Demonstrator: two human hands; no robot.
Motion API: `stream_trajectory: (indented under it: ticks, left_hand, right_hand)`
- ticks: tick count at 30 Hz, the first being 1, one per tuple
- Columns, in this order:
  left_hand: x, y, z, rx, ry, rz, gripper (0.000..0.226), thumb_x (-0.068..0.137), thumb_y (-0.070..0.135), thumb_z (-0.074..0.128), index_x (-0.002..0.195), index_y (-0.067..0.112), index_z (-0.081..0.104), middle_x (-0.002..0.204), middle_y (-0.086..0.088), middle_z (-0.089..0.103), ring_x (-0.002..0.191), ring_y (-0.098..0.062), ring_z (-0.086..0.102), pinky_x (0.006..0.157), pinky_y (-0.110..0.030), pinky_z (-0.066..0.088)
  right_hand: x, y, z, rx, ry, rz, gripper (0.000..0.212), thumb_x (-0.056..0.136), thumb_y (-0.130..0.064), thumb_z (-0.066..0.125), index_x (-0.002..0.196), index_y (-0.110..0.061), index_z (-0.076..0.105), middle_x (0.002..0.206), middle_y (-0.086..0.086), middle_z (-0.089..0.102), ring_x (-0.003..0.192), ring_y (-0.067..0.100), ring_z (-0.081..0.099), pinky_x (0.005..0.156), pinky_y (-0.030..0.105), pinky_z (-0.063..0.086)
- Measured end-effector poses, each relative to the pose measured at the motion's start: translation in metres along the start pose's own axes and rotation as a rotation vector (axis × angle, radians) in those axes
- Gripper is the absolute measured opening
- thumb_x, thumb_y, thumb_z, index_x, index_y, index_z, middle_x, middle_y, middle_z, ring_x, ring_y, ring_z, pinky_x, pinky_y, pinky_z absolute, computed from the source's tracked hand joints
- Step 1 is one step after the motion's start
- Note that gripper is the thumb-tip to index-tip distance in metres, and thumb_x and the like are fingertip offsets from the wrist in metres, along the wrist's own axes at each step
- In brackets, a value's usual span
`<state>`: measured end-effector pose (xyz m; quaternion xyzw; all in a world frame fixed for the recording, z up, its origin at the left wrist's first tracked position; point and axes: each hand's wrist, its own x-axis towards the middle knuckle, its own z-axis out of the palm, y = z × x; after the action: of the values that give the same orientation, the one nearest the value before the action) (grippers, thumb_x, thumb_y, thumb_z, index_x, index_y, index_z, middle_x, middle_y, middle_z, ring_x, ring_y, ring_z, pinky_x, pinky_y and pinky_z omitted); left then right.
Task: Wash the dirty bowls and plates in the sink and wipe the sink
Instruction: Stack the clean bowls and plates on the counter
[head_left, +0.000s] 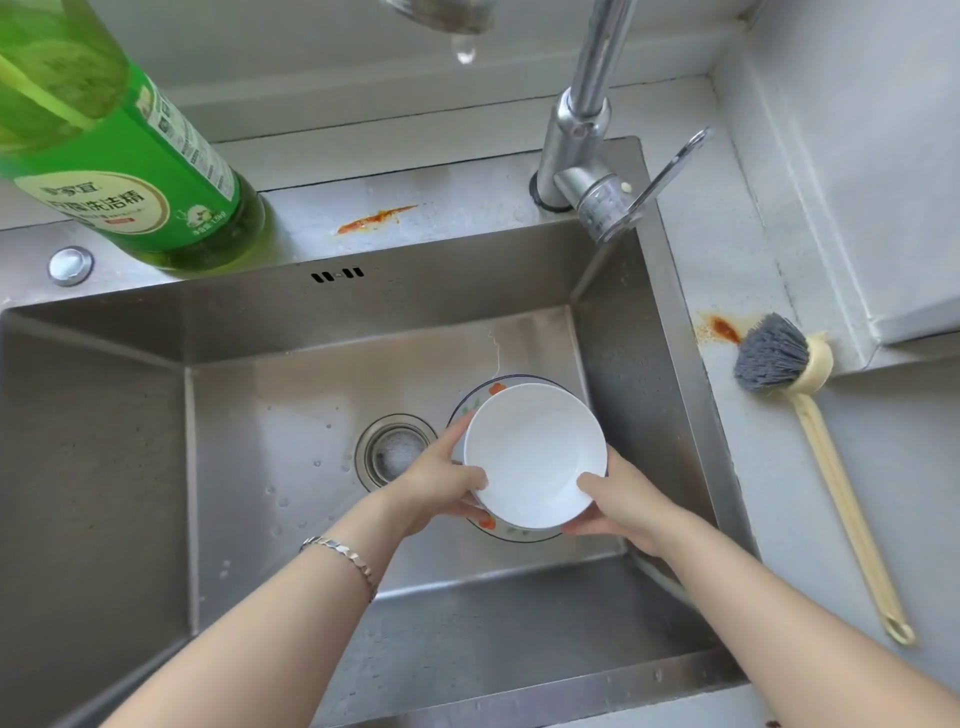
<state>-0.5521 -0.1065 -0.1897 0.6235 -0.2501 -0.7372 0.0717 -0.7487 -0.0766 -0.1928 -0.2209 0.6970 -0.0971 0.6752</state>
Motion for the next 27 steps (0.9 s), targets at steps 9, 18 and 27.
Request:
stream_trajectory:
  ticks: [9, 18, 27]
  left_hand:
    - [-0.051, -0.001, -0.01, 0.054, 0.028, 0.262, 0.085, 0.078, -0.018, 0.032, 0.137, 0.043, 0.023, 0.129, 0.004, 0.04, 0.116, -0.024, 0.045, 0.072, -0.037, 0.059]
    - [-0.192, 0.032, -0.094, 0.274, 0.221, 0.755, 0.089, 0.074, 0.003, 0.053, 0.121, 0.067, 0.012, 0.124, 0.039, 0.034, 0.118, -0.011, 0.046, 0.094, -0.047, 0.049]
    - [-0.279, 0.023, -0.173, 0.351, 0.457, 0.951, 0.095, 0.087, -0.011, 0.046, 0.123, 0.061, -0.005, 0.128, 0.044, 0.019, 0.1, 0.032, 0.037, 0.075, 0.009, 0.029]
  right_hand:
    - [-0.034, -0.015, 0.022, -0.13, 0.064, -0.291, 0.063, 0.085, 0.002, 0.034, 0.136, -0.036, 0.031, 0.122, -0.004, 0.05, 0.111, 0.026, 0.05, 0.073, 0.047, 0.058]
    - [-0.142, -0.094, 0.102, -0.23, 0.127, -0.797, 0.067, 0.096, -0.007, 0.039, 0.146, -0.039, 0.009, 0.133, -0.013, 0.044, 0.117, 0.014, 0.047, 0.095, 0.045, 0.048]
    - [-0.202, -0.143, 0.186, -0.389, 0.134, -1.178, 0.07, 0.096, -0.004, 0.042, 0.13, -0.046, -0.002, 0.117, -0.01, 0.054, 0.088, 0.002, 0.052, 0.075, -0.005, 0.034]
